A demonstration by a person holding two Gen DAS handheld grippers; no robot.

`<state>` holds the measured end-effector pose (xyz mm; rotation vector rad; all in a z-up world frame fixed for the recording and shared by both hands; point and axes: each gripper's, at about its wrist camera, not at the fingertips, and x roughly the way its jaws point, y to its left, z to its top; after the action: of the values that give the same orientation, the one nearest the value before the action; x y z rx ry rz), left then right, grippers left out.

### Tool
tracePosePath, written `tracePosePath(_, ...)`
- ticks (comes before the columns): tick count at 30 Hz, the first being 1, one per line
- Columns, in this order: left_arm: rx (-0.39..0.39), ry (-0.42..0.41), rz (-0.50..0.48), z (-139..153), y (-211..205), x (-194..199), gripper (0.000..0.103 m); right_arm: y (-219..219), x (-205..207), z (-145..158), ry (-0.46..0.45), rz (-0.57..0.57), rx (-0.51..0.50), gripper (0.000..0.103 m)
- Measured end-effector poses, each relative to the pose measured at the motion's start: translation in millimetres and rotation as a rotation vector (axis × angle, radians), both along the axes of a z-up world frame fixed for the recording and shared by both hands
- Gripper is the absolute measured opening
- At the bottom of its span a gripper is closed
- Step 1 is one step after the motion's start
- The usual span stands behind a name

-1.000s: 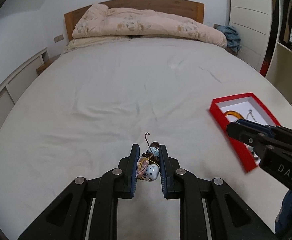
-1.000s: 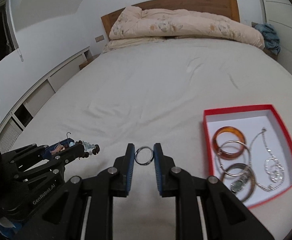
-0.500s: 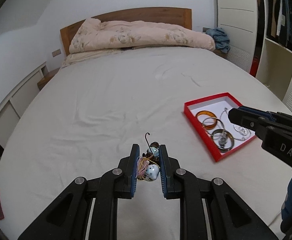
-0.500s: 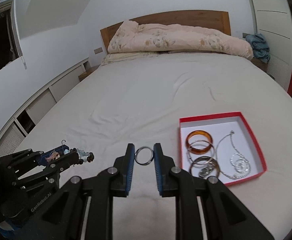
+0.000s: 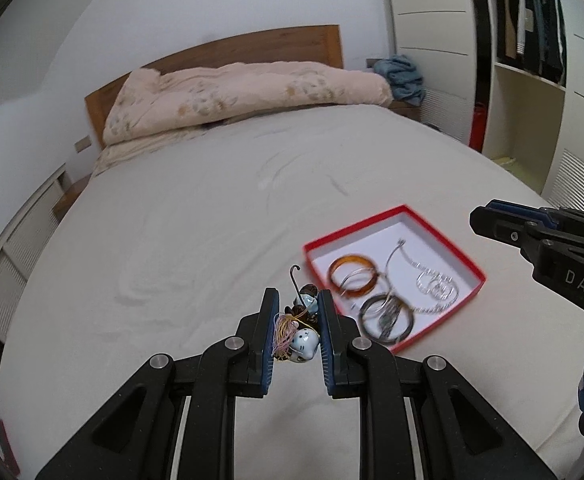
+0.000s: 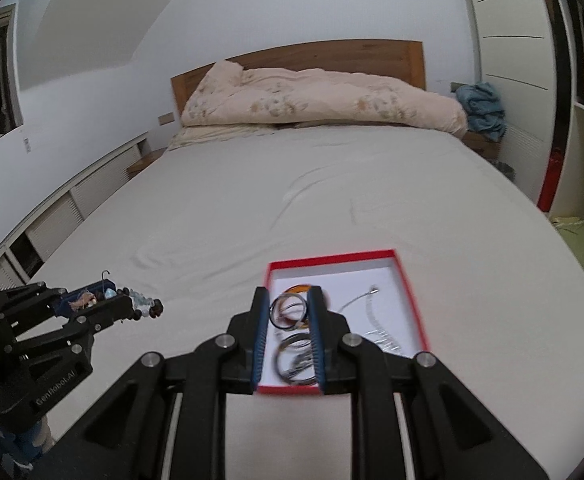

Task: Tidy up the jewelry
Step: 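Carry the beaded bracelet and silver ring into the red box and release both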

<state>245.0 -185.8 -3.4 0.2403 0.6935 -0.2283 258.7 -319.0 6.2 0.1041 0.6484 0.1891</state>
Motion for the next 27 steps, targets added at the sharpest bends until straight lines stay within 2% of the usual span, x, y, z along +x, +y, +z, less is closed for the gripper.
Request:
tracePosePath(9,0.038,0.003,-0.068,-13,-54,42,0.019,-48,35,-15,-0.002,-0.039,-0.013,0.018)
tracePosePath(18,0.076,0.057,-0.113,-50,-89,77,0.019,-71,68,-64,0.055,-0.059,0.025,0.018)
tracePosePath(27,0.088,0.114,-0.118,-87,-106,92,0.019,-81,80,-103,0.113,-0.060,0.035,0.018)
